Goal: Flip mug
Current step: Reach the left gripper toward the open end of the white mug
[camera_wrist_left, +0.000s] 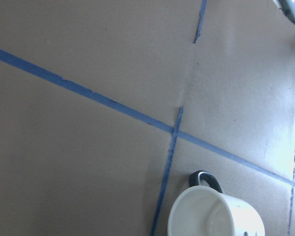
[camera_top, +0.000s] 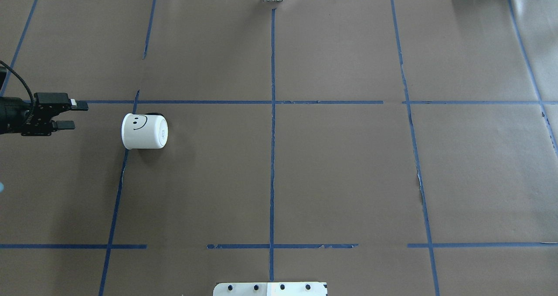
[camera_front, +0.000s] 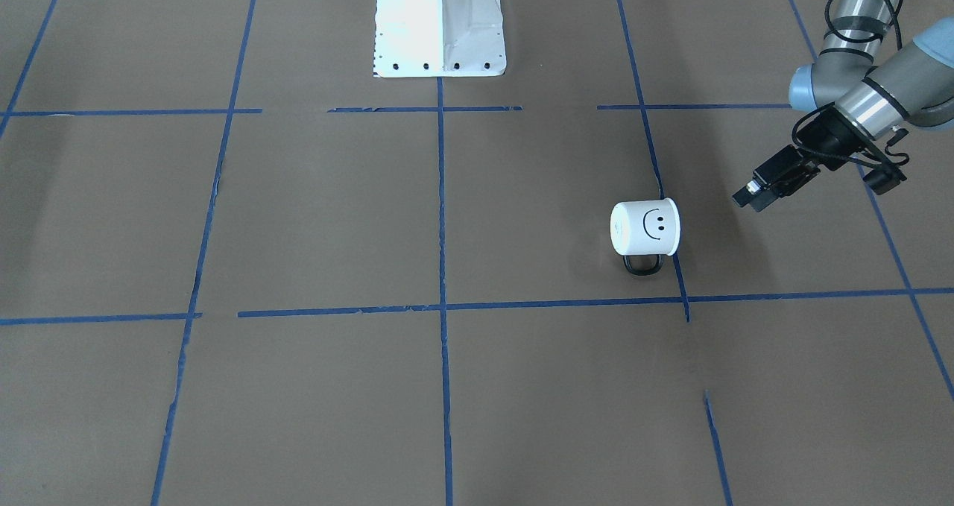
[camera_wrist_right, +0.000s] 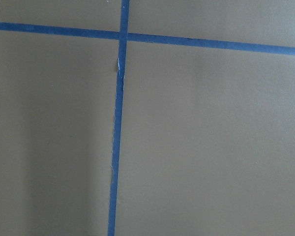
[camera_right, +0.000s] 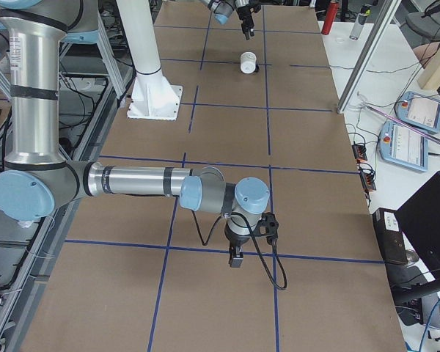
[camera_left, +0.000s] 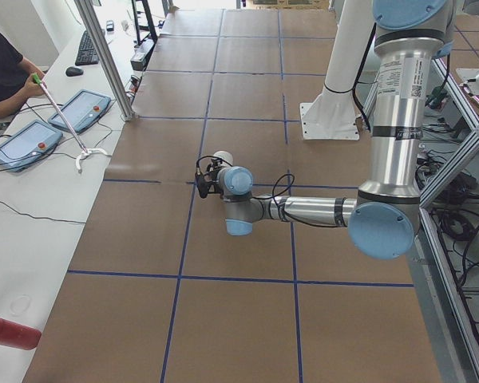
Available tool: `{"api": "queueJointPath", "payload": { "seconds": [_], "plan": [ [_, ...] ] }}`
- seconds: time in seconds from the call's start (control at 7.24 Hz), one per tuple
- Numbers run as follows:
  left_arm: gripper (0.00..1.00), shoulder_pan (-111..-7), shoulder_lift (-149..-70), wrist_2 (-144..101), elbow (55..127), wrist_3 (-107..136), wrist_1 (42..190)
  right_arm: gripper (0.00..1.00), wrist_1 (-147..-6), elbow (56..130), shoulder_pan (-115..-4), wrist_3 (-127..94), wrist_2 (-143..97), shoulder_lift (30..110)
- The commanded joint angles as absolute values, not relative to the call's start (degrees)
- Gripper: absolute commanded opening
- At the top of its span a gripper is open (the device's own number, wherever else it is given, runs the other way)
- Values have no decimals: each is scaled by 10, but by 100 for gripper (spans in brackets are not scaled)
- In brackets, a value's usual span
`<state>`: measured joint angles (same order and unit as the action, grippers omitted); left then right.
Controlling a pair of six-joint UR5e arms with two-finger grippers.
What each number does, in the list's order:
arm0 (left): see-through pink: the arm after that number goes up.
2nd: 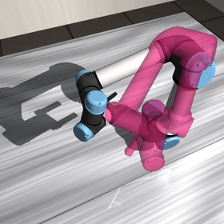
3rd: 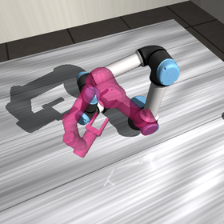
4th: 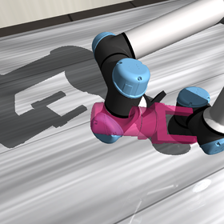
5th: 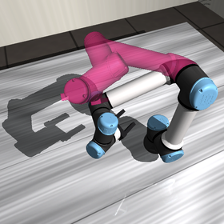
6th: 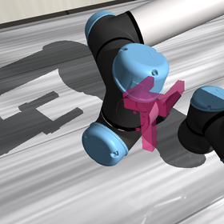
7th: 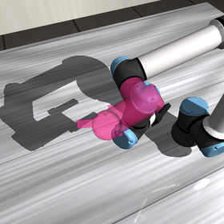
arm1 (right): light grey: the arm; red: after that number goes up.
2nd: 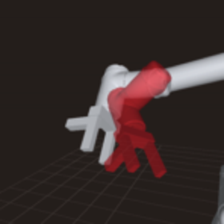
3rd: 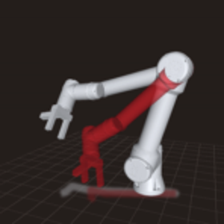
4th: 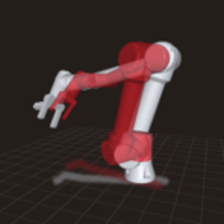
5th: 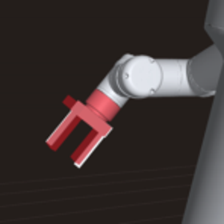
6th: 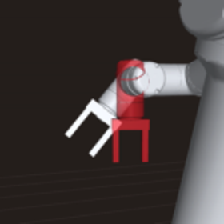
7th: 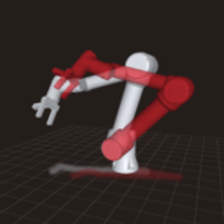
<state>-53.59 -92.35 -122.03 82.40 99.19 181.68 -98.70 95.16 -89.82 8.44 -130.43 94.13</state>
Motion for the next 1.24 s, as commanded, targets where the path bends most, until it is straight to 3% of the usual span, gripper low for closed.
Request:
{"api": "queueJointPath", "payload": {
  "seconds": [0.0,0.14,0.55,1.11],
  "plan": [
    [100,-490,-935,-1132,822,1008,1892,100,-987,952,-898,84,-1304,941],
    [100,-464,-979,-1124,804,969,1891,100,-987,952,-898,84,-1304,941],
    [100,-452,-983,-1132,765,780,1891,100,-987,952,-898,84,-1304,941],
    [99,-451,-1009,-1182,722,812,1894,100,-987,952,-898,84,-1304,942]
  ]
}}
